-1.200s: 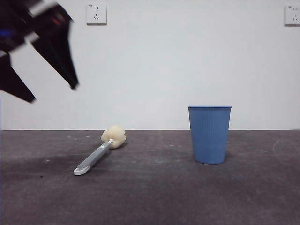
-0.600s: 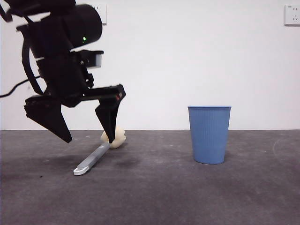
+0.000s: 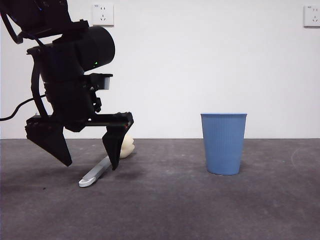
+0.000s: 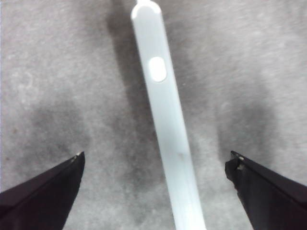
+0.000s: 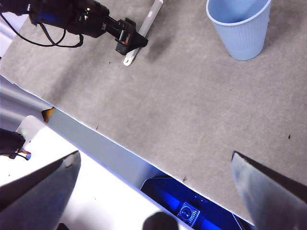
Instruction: Pick up the cup brush,pick up the cup,insert the brush into the cup,clean the cup,put the cup brush back,put the cup back to the fixed position on the table
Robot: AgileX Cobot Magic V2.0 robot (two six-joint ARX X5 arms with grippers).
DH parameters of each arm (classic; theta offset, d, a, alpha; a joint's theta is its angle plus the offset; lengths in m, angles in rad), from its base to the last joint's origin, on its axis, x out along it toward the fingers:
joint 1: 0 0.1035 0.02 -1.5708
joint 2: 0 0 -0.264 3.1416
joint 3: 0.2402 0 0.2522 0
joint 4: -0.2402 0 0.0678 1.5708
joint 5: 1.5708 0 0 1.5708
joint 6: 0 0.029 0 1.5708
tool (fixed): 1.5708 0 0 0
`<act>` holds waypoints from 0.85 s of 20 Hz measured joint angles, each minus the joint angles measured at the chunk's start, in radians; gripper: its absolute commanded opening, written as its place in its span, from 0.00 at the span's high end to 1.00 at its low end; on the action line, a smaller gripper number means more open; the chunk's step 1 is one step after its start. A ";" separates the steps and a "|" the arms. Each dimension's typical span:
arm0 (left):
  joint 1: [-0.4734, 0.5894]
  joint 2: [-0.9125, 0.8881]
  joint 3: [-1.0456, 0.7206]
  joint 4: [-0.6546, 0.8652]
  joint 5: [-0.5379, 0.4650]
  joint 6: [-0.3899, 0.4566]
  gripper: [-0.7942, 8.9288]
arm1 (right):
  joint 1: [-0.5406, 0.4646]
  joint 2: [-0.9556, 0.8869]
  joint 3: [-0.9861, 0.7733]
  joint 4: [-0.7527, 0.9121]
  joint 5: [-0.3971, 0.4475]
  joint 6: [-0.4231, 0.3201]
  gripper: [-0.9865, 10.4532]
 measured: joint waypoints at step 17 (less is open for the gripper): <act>0.000 0.018 0.000 -0.032 0.074 -0.026 0.93 | 0.008 0.000 0.000 0.004 0.000 0.018 0.42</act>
